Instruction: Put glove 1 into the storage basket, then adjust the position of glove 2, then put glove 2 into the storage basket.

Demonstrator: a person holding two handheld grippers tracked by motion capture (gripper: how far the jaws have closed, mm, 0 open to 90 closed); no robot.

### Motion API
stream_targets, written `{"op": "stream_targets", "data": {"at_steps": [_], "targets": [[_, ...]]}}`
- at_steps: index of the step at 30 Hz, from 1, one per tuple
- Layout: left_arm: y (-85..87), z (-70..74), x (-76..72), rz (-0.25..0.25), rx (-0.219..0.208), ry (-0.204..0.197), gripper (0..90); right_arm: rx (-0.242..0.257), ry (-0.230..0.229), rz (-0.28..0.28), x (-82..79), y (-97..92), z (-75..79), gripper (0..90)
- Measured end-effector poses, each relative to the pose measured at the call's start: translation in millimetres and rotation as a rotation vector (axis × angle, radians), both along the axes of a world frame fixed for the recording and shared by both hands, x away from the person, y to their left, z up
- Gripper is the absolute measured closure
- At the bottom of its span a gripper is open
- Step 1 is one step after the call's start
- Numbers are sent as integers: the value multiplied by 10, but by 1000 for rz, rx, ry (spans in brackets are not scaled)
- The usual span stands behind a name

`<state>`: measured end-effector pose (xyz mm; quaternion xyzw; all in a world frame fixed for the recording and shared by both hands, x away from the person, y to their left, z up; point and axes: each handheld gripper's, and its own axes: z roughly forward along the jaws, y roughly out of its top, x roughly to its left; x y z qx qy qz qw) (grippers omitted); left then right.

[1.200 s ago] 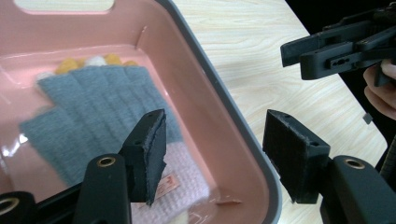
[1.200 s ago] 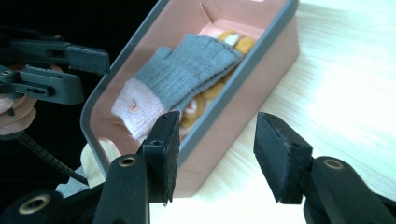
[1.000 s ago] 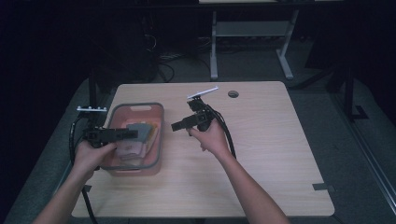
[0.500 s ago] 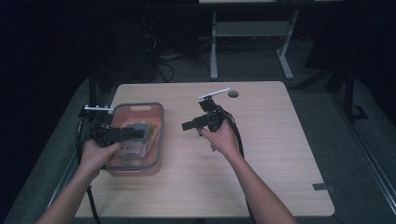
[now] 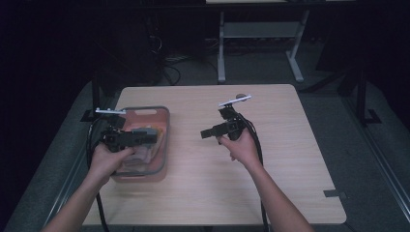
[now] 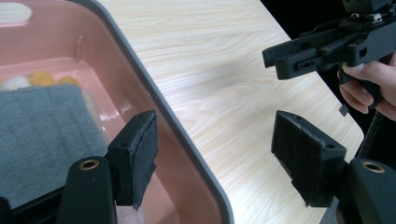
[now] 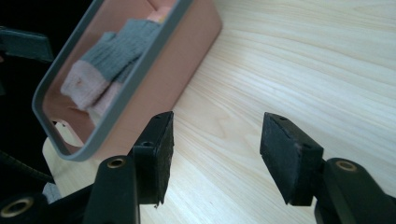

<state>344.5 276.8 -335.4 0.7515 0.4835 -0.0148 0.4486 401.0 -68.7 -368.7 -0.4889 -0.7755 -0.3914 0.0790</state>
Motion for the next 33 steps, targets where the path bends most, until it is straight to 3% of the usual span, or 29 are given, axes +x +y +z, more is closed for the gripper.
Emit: {"op": "stream_targets", "data": {"at_steps": [10, 33], "targets": [[-132, -4, 17, -25, 5, 0, 303, -4, 5, -48, -41, -241, -15, 442], [-450, -21, 38, -85, 8, -4, 294, -19, 17, -101, -117, -614, -149, 435]]}}
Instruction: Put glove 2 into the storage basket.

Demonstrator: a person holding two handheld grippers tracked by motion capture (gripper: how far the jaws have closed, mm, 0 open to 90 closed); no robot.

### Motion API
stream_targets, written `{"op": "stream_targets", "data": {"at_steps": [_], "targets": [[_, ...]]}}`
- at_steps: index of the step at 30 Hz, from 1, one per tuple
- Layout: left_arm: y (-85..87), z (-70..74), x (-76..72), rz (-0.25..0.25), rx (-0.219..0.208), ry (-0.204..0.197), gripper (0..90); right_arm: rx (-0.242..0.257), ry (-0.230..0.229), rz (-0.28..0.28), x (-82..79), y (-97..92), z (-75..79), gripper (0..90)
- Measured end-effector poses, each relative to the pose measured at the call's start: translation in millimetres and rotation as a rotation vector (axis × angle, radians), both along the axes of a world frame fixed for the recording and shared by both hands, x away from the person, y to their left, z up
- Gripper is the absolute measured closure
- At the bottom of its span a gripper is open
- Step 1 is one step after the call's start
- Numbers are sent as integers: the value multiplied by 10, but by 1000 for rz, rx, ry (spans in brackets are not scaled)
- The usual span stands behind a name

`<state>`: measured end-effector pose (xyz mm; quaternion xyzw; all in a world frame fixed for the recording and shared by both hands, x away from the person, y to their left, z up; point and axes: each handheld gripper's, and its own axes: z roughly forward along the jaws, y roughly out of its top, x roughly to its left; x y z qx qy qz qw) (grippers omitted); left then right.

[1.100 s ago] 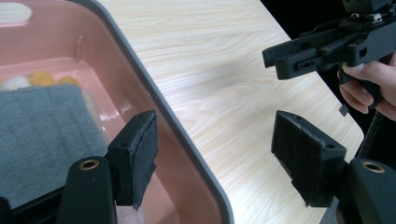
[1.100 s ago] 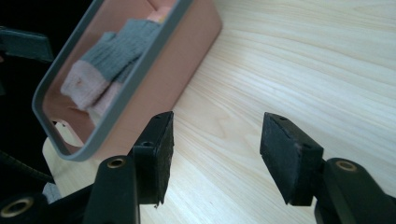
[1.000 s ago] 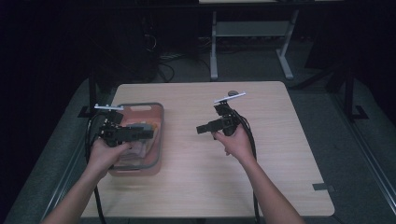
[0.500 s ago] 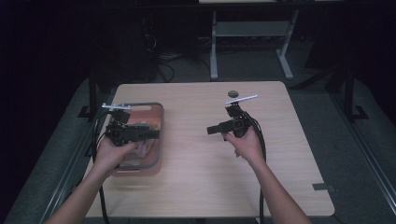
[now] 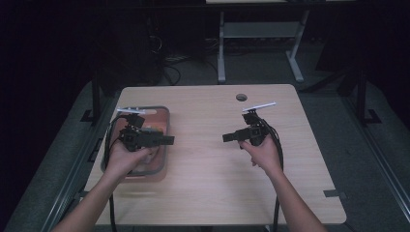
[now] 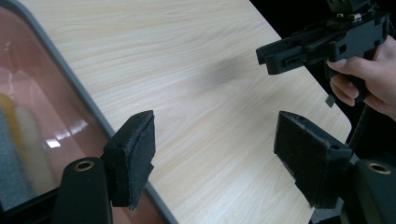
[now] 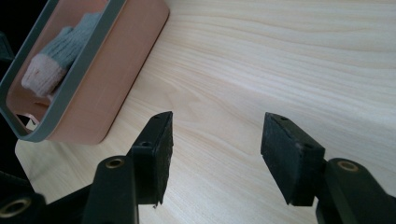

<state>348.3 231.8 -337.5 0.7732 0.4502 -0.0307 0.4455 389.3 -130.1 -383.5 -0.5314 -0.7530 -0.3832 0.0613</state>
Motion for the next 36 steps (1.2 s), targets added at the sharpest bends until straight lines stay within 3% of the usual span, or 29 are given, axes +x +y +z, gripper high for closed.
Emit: {"op": "stream_targets", "data": {"at_steps": [21, 36], "targets": [[-408, -185, -28, -72, 7, 28, 281, -15, 32, -54, -119, -332, -203, 431], [-702, -318, -47, -108, 2, 22, 277, -14, 31, -93, -250, -660, -324, 431]]}}
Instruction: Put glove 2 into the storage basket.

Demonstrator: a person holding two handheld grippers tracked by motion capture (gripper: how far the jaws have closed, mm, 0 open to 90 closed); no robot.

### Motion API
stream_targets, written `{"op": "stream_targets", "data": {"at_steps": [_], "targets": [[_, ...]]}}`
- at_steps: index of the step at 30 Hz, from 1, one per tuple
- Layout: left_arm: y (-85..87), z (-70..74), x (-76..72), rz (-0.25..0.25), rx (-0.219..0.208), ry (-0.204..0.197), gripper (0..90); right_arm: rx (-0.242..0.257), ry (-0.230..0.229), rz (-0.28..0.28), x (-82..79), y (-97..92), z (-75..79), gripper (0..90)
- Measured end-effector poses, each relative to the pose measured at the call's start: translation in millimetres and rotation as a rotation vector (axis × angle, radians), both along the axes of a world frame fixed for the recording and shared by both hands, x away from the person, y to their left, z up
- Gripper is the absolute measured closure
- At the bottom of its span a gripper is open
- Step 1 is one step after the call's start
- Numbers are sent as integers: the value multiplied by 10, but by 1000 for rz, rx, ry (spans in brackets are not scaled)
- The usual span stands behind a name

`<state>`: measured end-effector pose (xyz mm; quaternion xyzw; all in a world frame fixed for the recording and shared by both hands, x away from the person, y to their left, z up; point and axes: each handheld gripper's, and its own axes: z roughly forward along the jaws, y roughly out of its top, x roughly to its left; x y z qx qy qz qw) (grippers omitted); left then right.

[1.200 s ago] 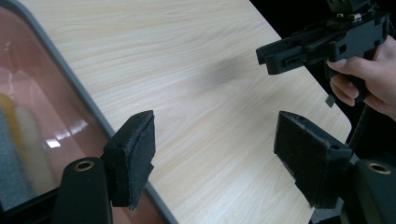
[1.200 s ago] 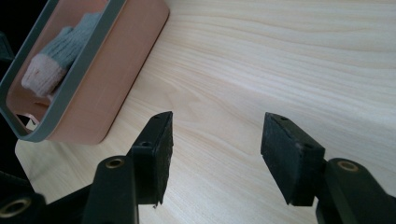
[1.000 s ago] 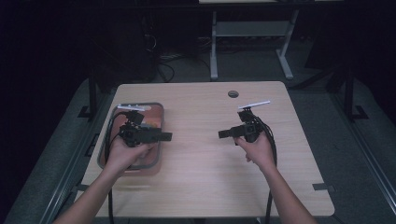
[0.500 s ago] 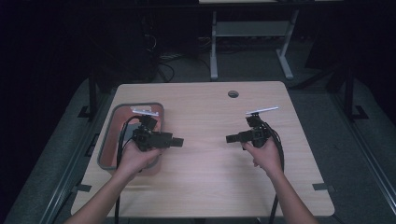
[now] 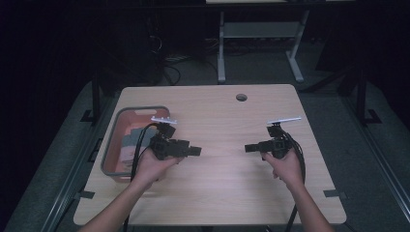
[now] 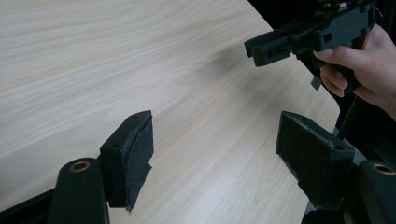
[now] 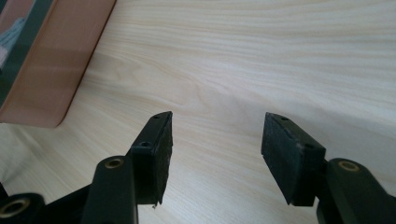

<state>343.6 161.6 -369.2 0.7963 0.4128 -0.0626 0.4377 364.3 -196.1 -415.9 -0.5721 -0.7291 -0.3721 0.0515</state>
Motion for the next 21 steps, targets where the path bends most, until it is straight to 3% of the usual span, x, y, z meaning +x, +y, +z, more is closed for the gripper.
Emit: {"op": "stream_targets", "data": {"at_steps": [21], "targets": [[-251, -182, -80, -31, -17, 4, 274, -25, 4, -39, -200, -316, -124, 423]]}}
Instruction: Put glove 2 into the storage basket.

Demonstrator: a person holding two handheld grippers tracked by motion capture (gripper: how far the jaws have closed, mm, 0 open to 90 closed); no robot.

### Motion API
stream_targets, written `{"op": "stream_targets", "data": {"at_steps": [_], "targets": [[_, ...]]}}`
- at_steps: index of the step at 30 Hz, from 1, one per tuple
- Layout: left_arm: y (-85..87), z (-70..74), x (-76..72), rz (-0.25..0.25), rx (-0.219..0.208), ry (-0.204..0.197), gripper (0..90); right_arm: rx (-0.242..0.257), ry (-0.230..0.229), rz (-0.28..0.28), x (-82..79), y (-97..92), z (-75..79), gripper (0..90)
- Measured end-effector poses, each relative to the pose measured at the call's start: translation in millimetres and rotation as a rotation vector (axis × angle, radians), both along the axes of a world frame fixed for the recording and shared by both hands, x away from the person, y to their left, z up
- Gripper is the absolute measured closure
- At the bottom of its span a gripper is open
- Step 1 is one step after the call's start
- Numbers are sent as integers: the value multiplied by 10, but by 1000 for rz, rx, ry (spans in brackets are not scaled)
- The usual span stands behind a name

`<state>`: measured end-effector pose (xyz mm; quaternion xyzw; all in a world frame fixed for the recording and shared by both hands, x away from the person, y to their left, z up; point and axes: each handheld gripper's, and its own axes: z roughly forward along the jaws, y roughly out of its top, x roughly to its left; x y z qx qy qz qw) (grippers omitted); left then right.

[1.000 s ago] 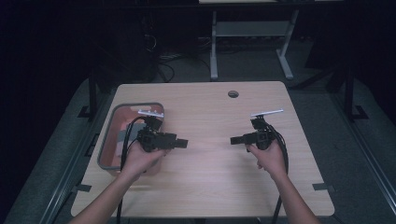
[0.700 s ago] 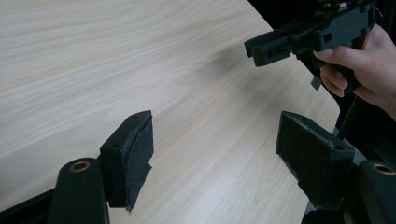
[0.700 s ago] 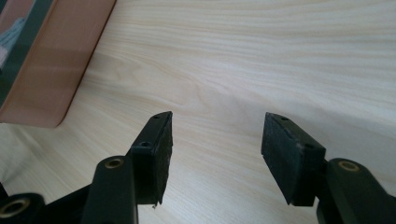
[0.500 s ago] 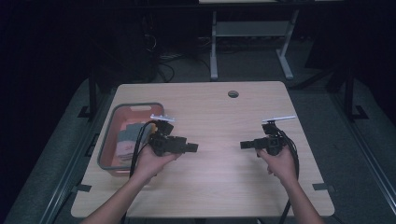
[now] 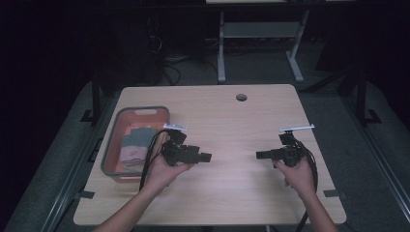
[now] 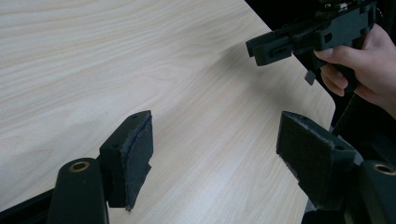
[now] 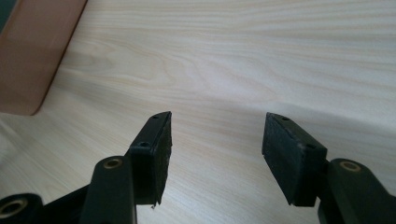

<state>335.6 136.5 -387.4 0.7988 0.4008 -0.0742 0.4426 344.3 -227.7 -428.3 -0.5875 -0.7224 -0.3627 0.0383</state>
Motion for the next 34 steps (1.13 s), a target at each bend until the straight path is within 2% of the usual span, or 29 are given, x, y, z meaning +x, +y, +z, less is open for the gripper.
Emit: {"op": "stream_targets", "data": {"at_steps": [9, 13, 20, 26, 31, 34], "targets": [[-46, -87, -46, -10, -7, 3, 273, -1, 3, -5, -105, -93, -83, 422], [-81, -115, -83, -20, 12, -3, 269, 4, -3, -12, -169, -124, -95, 419], [-115, -179, -156, -29, 4, -4, 268, 3, -25, -16, -271, -131, -134, 411], [-100, -253, -225, -29, 14, -11, 268, -25, -41, -2, -358, -116, -174, 406], [-81, -316, -311, -33, -4, -12, 268, -51, -91, 7, -473, -105, -182, 403], [-84, -342, -374, -37, -32, -11, 268, -41, -111, -6, -559, -93, -197, 399]]}}
